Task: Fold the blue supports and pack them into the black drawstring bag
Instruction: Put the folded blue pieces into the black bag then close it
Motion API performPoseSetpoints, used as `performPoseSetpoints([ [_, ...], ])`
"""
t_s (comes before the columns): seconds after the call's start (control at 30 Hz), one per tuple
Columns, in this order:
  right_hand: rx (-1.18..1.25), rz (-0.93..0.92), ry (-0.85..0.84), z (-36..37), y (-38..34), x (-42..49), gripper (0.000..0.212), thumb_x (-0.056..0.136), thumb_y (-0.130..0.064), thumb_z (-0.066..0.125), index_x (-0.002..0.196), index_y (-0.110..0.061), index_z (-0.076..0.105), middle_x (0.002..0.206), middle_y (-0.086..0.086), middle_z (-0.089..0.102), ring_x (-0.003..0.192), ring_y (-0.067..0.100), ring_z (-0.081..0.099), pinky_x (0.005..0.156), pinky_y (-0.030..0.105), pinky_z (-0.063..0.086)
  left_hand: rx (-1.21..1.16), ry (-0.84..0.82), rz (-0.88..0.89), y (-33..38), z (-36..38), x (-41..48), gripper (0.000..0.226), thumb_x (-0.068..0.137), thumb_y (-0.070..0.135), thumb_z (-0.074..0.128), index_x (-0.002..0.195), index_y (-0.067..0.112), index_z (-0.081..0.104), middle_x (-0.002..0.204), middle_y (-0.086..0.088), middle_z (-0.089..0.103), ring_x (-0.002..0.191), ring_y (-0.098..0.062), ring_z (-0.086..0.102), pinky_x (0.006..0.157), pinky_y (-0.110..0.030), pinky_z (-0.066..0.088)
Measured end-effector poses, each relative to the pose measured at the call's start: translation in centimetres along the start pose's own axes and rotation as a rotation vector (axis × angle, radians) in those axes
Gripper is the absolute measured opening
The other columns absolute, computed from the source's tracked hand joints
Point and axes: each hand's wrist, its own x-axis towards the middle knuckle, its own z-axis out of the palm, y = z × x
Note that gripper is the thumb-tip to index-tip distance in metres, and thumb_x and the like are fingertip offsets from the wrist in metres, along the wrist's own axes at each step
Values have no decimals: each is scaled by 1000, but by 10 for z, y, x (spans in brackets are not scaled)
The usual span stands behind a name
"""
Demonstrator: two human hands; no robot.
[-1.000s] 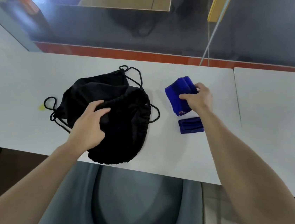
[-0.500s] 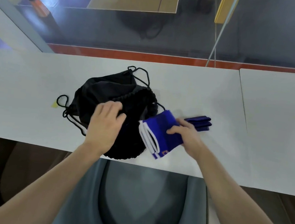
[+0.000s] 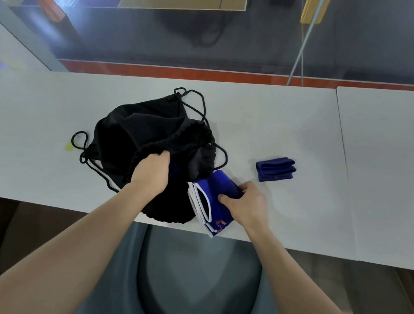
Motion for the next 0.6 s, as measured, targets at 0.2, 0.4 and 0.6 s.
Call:
performPoseSetpoints([
  [0.2,72,-17,42,1,0,-9,50,79,-43,88,118,-21,65,96,-11,68,83,9,69,65,28,57,-183,-134,-165,-25,3,12,80,84,34,94,151,15,54,136,-13,71,120,-36,71,102,-50,59],
  [0.4,127,-44,98,4,-1,-21,51,85,-42,87,124,-24,61,98,-9,68,86,13,72,70,30,60,-162,-195,-98,-24,-4,2,55,64,54,100,98,23,69,113,2,68,101,-23,66,87,-41,57],
  [0.6,391,183,47,-6,-2,-25,61,77,-28,93,124,-15,56,113,1,70,92,13,69,63,27,51,-575,102,-32,-21,-18,-45,55,87,31,90,124,25,50,110,6,73,96,-20,69,89,-38,54],
])
